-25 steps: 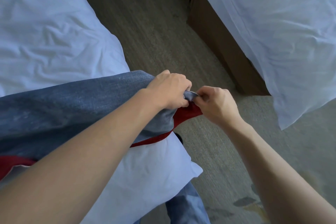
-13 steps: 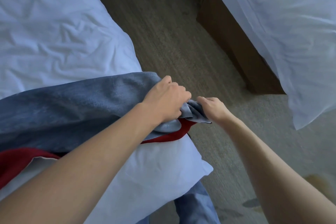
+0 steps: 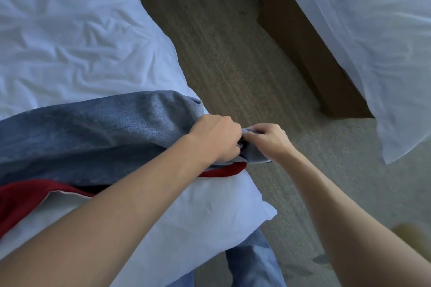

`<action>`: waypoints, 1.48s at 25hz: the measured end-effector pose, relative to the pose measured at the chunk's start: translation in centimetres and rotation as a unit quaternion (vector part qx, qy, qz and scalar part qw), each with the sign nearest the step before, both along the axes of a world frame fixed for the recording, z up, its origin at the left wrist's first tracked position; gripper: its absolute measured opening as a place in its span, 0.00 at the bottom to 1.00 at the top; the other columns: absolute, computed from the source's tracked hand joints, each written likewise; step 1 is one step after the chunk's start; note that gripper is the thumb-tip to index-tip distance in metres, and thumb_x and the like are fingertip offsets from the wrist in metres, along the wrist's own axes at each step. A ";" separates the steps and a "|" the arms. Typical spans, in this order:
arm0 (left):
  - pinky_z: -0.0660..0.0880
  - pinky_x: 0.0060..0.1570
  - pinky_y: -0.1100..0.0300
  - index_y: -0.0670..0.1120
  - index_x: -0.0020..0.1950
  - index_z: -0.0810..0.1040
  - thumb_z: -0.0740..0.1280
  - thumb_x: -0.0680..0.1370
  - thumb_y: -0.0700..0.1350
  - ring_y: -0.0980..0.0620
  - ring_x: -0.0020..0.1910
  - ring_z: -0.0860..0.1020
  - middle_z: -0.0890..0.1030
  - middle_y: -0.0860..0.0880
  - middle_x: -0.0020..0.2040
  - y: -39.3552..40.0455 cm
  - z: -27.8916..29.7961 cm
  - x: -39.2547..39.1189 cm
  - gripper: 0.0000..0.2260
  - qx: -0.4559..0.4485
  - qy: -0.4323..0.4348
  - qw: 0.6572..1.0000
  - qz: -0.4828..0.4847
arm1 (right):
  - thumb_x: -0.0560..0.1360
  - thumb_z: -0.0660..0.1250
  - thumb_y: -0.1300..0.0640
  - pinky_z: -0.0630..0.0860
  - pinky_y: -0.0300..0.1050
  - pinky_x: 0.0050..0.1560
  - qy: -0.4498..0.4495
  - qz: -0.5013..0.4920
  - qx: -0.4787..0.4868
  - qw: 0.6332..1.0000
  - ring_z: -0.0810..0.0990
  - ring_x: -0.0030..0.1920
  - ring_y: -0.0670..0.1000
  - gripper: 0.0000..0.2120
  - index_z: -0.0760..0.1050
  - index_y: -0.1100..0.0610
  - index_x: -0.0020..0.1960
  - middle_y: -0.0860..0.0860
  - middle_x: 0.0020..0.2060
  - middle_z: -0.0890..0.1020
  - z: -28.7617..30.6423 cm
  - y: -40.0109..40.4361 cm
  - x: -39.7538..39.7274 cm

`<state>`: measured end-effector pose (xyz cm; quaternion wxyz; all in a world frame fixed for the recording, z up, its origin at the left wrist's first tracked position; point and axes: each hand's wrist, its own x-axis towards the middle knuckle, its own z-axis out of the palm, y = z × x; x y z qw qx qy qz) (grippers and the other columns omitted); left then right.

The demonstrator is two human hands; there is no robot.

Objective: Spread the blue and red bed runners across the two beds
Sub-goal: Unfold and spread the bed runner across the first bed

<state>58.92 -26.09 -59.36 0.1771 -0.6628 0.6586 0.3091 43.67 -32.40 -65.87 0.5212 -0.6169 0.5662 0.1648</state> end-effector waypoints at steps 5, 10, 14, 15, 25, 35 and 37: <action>0.62 0.33 0.56 0.52 0.36 0.69 0.63 0.77 0.54 0.48 0.38 0.72 0.66 0.52 0.33 1.7 0.4 0.4 0.12 0.031 0.032 0.999 0.016 | 0.72 0.72 0.51 0.69 0.35 0.34 -0.024 0.005 -0.074 0.997 0.77 0.40 0.39 0.11 0.79 0.43 0.32 0.39 0.35 0.81 0.1 -1.7 1.5; 0.63 0.38 0.55 0.50 0.34 0.66 0.64 0.77 0.52 0.48 0.39 0.69 0.67 0.52 0.35 2.2 0.8 -0.1 0.14 0.045 0.013 0.999 0.011 | 0.71 0.72 0.51 0.75 0.42 0.43 -0.016 -0.138 -0.014 0.990 0.81 0.47 0.46 0.08 0.83 0.47 0.34 0.43 0.35 0.83 0.7 -0.3 -1.5; 0.64 0.37 0.55 0.50 0.40 0.70 0.61 0.79 0.51 0.48 0.40 0.74 0.73 0.50 0.39 2.0 1.1 -0.9 0.09 0.006 0.035 0.998 0.048 | 0.73 0.71 0.50 0.80 0.47 0.47 -0.061 -0.095 0.002 0.994 0.83 0.46 0.46 0.06 0.83 0.48 0.38 0.44 0.37 0.85 0.9 0.1 0.7; 0.66 0.37 0.55 0.51 0.43 0.73 0.60 0.79 0.51 0.47 0.43 0.76 0.75 0.50 0.41 1.4 1.1 -0.8 0.07 -0.047 0.030 0.997 0.057 | 0.73 0.72 0.51 0.81 0.49 0.47 -0.067 -0.095 -0.023 0.993 0.83 0.46 0.47 0.05 0.83 0.49 0.39 0.45 0.38 0.85 1.0 0.1 1.0; 0.64 0.51 0.55 0.51 0.48 0.70 0.62 0.78 0.45 0.49 0.47 0.75 0.76 0.52 0.46 -2.1 -0.5 -0.6 0.02 -0.205 -0.021 0.978 0.025 | 0.72 0.70 0.55 0.78 0.42 0.40 -0.092 -0.272 -0.082 0.954 0.83 0.44 0.47 0.04 0.83 0.49 0.40 0.47 0.38 0.85 3.8 -1.4 -5.0; 0.67 0.53 0.52 0.51 0.41 0.78 0.57 0.80 0.59 0.49 0.50 0.72 0.78 0.51 0.47 0.0 -1.7 0.9 0.17 -0.182 -0.013 0.983 0.020 | 0.74 0.70 0.52 0.81 0.47 0.50 -0.107 -0.176 0.031 0.978 0.83 0.50 0.48 0.04 0.84 0.51 0.45 0.47 0.45 0.86 2.9 -1.1 -2.4; 0.67 0.50 0.53 0.51 0.38 0.73 0.58 0.80 0.59 0.50 0.47 0.72 0.79 0.50 0.46 -0.4 -1.9 1.5 0.16 -0.158 0.006 0.987 0.036 | 0.72 0.71 0.52 0.80 0.47 0.53 -0.065 -0.089 0.096 0.989 0.82 0.52 0.46 0.07 0.84 0.46 0.49 0.45 0.48 0.85 2.4 -0.9 -3.0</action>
